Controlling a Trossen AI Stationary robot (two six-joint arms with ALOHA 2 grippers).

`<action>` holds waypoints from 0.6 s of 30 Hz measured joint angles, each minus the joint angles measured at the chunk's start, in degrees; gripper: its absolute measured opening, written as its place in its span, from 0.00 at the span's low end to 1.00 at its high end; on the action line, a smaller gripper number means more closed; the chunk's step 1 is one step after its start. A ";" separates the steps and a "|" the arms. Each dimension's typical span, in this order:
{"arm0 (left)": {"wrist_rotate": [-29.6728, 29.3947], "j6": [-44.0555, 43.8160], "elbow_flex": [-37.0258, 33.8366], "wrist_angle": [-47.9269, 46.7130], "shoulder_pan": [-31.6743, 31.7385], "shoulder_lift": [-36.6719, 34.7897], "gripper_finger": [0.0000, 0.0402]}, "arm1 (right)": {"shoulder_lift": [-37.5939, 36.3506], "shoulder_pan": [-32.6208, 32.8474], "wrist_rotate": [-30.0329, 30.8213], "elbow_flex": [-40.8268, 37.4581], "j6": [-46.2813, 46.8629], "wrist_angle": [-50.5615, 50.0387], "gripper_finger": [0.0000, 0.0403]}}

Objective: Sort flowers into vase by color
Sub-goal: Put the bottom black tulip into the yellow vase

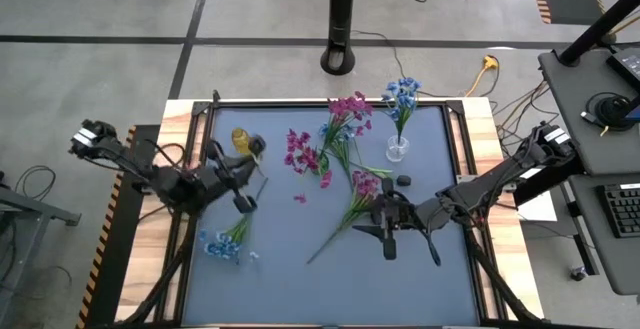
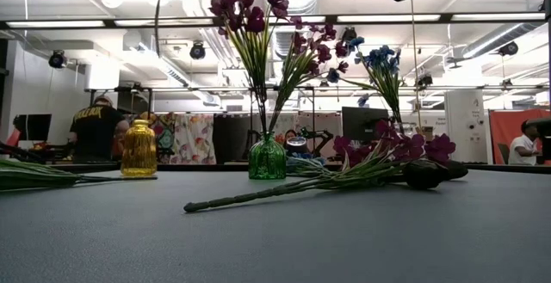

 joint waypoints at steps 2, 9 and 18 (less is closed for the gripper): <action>0.13 1.05 -3.09 0.40 2.31 -3.39 0.02 | 0.00 -0.67 0.02 0.00 -0.42 0.02 0.47; 0.11 2.42 -10.18 0.60 13.00 -12.77 0.02 | -0.17 -3.99 0.04 0.00 -4.41 0.07 0.47; 5.62 -0.75 -12.35 0.36 32.01 -15.51 0.02 | -0.17 -10.58 0.34 0.00 -6.05 -2.18 0.47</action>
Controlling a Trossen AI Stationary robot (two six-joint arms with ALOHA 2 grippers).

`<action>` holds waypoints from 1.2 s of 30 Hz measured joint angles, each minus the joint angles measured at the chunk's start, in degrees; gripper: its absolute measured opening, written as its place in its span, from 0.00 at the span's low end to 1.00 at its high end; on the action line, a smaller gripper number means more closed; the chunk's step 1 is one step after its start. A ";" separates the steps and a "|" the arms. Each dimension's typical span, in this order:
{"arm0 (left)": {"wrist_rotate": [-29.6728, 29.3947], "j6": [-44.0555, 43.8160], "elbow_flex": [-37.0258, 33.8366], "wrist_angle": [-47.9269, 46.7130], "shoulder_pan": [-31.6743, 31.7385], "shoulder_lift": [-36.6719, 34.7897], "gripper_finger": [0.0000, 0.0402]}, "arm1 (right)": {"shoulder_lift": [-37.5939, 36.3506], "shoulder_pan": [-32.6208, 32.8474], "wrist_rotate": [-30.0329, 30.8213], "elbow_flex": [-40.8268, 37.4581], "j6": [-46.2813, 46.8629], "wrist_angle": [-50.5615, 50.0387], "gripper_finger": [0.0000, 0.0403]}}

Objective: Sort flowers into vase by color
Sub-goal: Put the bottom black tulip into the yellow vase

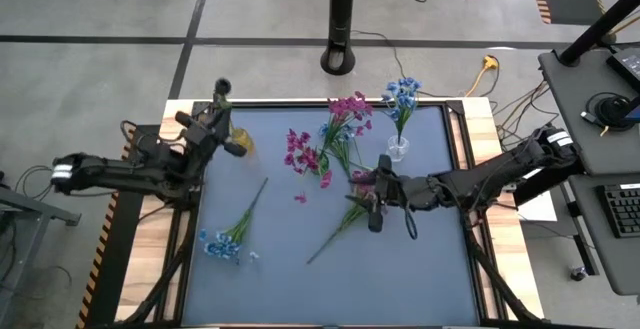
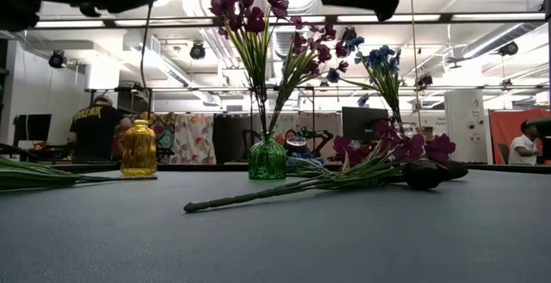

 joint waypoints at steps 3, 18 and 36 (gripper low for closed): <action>0.08 -3.72 -0.01 -0.89 5.18 1.08 0.02 | 0.00 -1.37 0.12 0.00 0.09 -1.10 0.47; 0.09 -3.83 -0.04 -3.07 10.86 6.01 0.02 | -0.02 -1.83 0.08 0.00 -0.82 -1.18 0.46; 3.09 -10.16 -0.71 -3.05 16.31 11.03 0.02 | -0.02 -1.81 0.10 -0.02 0.11 -1.80 0.46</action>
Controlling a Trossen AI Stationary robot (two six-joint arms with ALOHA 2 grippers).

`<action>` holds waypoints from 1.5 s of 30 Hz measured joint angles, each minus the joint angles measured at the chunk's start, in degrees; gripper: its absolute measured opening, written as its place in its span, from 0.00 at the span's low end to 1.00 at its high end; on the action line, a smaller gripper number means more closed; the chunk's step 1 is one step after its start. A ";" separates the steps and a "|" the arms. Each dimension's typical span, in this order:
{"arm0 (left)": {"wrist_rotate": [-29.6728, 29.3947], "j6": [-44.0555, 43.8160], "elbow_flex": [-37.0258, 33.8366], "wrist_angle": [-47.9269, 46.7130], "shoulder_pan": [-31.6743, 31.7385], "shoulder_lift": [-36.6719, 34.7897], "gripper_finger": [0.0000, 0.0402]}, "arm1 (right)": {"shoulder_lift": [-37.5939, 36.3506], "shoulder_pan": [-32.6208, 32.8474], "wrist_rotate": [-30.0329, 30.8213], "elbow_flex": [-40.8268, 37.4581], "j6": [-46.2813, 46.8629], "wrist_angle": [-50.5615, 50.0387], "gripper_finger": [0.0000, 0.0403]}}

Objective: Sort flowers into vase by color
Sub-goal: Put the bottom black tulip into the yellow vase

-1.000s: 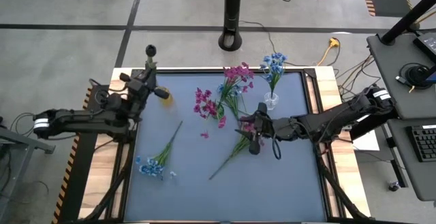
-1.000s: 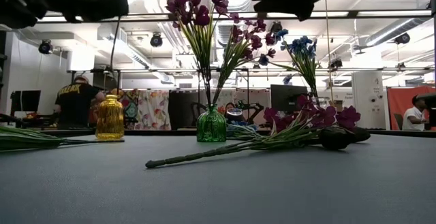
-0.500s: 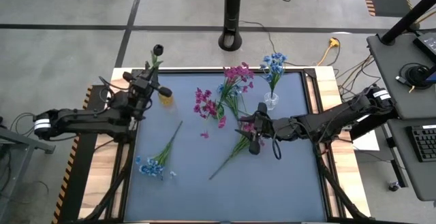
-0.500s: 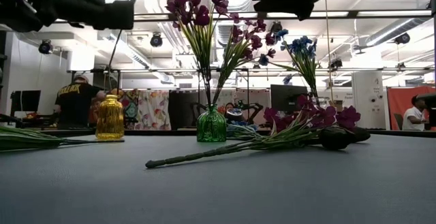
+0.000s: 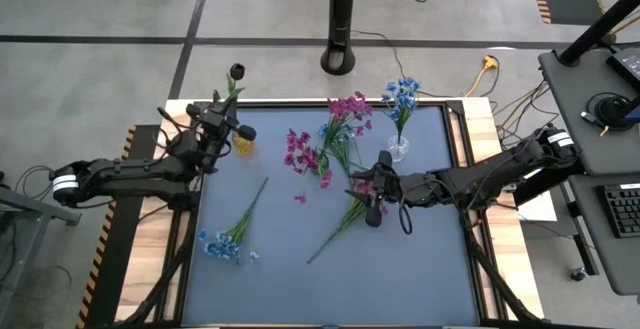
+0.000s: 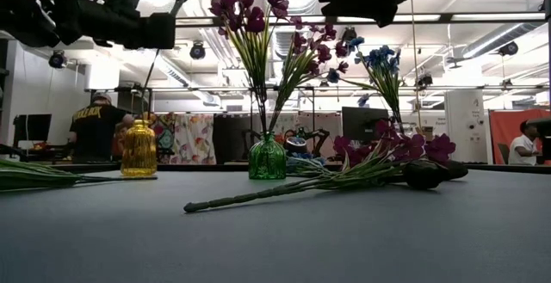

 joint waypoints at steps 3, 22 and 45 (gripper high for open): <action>0.00 -1.86 -0.07 -0.14 0.00 1.02 0.02 | 0.00 0.01 0.00 0.00 -0.01 -0.02 0.46; -6.00 -9.81 -1.25 -3.59 -0.02 5.07 0.04 | 0.00 0.01 0.00 0.00 0.03 -0.23 0.46; -5.98 -15.13 -1.58 -3.63 -0.05 10.12 0.04 | 0.00 0.01 0.00 0.00 -0.04 -0.23 0.46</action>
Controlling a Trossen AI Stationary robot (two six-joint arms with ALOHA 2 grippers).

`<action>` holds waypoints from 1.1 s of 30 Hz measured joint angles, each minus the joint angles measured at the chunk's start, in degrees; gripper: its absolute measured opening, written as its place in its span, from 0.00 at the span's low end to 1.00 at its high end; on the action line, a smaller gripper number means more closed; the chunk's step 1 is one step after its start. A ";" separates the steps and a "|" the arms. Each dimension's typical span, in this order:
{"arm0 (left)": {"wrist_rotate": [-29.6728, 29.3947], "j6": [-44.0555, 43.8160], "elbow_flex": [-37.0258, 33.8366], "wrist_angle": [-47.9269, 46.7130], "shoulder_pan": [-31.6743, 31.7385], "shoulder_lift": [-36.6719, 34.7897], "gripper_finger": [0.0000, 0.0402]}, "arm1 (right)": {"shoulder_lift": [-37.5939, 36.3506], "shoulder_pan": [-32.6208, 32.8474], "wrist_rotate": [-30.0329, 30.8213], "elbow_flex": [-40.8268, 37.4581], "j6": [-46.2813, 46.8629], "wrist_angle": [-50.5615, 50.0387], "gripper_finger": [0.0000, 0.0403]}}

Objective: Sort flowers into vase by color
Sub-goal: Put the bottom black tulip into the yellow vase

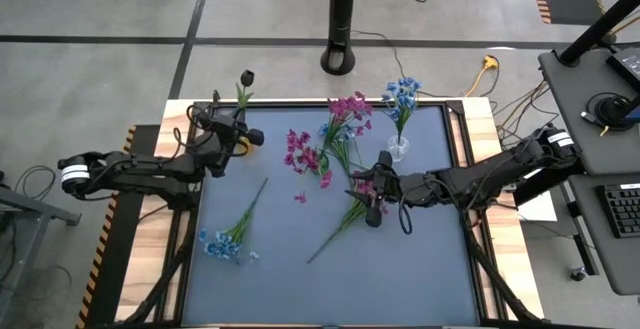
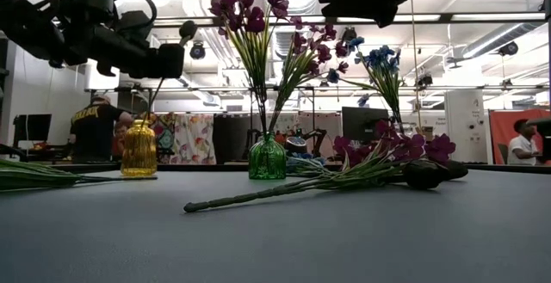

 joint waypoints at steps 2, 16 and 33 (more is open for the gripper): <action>-0.01 -0.11 0.00 -0.10 -0.11 -0.04 0.04 | 0.00 0.00 0.00 0.00 0.00 0.00 0.46; -0.08 -1.72 0.00 -1.52 -0.85 -0.16 0.23 | 0.00 0.00 0.00 0.00 -0.02 0.00 0.46; -10.42 7.77 1.64 -2.37 -8.47 -3.05 0.37 | 0.00 0.00 0.00 0.00 0.15 -0.01 0.46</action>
